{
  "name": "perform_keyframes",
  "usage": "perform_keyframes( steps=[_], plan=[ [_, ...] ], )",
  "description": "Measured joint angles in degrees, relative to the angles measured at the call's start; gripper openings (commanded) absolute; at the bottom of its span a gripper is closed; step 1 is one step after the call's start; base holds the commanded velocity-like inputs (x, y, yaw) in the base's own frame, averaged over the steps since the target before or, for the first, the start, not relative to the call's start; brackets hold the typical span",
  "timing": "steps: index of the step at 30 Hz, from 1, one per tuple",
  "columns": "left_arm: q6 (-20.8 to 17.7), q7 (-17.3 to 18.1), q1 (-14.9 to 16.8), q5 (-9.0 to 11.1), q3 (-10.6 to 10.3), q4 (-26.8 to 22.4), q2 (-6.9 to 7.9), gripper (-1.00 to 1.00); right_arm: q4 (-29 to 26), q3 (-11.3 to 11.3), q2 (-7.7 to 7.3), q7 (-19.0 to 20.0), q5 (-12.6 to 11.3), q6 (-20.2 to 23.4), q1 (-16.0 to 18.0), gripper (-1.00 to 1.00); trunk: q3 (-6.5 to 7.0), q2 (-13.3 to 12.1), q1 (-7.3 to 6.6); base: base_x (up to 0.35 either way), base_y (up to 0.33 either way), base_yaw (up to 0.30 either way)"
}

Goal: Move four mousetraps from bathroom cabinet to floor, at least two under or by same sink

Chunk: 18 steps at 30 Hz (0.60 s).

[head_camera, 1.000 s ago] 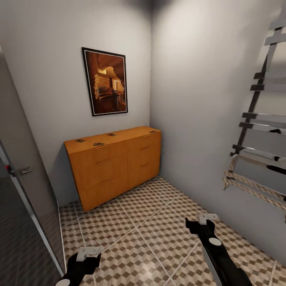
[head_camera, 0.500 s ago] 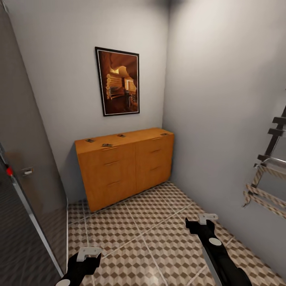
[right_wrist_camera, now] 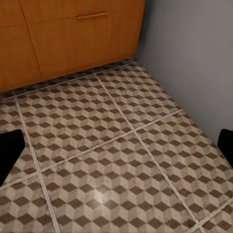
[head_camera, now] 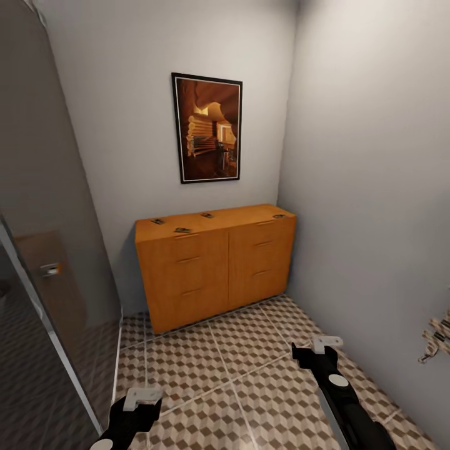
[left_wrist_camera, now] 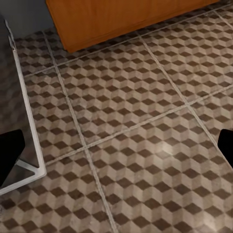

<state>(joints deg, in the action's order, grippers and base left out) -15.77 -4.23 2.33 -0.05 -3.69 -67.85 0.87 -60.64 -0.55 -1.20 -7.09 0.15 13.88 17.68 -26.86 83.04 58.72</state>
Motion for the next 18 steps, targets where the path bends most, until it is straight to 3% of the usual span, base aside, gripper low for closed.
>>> perform_keyframes(
  steps=[11,18],
  plan=[
    [0.1,0.0,0.0,0.0,-0.9,0.1,-0.3,1.0,0.0,0.0,0.0,0.0,0.0,0.0,0.0,1.0,0.0,0.0,0.0,0.026,-0.031,0.254],
    [0.1,0.0,0.0,0.0,-1.7,0.1,-0.45,1.0,0.0,0.0,0.0,0.0,0.0,0.0,0.0,1.0,0.0,0.0,0.0,0.103,-0.192,0.254]
  ],
)
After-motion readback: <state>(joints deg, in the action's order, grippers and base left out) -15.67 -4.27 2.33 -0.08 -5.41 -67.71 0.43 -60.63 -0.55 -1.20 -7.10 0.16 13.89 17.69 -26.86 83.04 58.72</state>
